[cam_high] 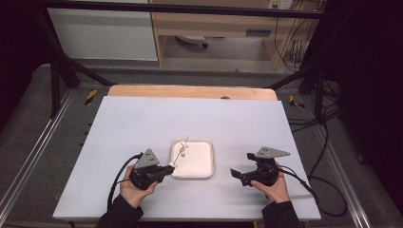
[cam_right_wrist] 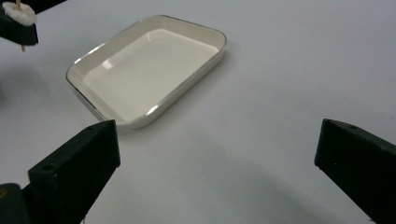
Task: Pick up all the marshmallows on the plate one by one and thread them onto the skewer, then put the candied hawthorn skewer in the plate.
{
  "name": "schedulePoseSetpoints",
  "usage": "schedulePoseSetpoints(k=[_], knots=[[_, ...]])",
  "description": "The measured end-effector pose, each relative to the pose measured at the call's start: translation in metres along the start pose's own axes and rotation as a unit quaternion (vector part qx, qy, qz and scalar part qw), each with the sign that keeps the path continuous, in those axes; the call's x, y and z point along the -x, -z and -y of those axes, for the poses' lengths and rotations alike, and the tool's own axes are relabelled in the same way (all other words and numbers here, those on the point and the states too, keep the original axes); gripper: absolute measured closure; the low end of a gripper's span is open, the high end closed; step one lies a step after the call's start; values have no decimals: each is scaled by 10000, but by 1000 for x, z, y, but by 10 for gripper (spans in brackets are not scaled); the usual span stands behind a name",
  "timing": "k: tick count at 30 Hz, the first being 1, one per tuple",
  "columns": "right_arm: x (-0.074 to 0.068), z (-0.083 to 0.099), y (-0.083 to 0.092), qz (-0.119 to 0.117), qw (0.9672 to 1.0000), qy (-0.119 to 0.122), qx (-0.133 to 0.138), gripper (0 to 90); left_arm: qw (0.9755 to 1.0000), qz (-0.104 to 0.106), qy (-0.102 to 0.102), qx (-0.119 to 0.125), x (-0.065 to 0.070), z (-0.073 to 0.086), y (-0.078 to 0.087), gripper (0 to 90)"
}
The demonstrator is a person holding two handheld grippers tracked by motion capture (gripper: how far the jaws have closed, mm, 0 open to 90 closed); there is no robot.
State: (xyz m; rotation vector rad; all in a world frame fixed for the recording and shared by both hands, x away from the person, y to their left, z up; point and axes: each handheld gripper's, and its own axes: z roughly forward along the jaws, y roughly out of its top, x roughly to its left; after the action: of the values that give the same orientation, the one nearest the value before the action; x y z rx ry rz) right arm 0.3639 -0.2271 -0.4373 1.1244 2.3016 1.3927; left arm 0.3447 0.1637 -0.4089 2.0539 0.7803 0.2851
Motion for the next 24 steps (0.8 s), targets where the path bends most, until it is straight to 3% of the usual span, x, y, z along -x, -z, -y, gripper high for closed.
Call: schedulePoseSetpoints(k=[13, 17, 24], knots=[[12, 22, 15, 162, 9998, 23, -111, 7, 9976, -330, 76, -609, -8, -20, -24, 883], [13, 24, 15, 150, 9998, 19, -135, 7, 9949, -475, 101, -880, -7, -21, -37, 882], [13, 26, 16, 142, 9998, 26, -147, 7, 9875, -686, 181, -1405, -5, -19, -56, 878]])
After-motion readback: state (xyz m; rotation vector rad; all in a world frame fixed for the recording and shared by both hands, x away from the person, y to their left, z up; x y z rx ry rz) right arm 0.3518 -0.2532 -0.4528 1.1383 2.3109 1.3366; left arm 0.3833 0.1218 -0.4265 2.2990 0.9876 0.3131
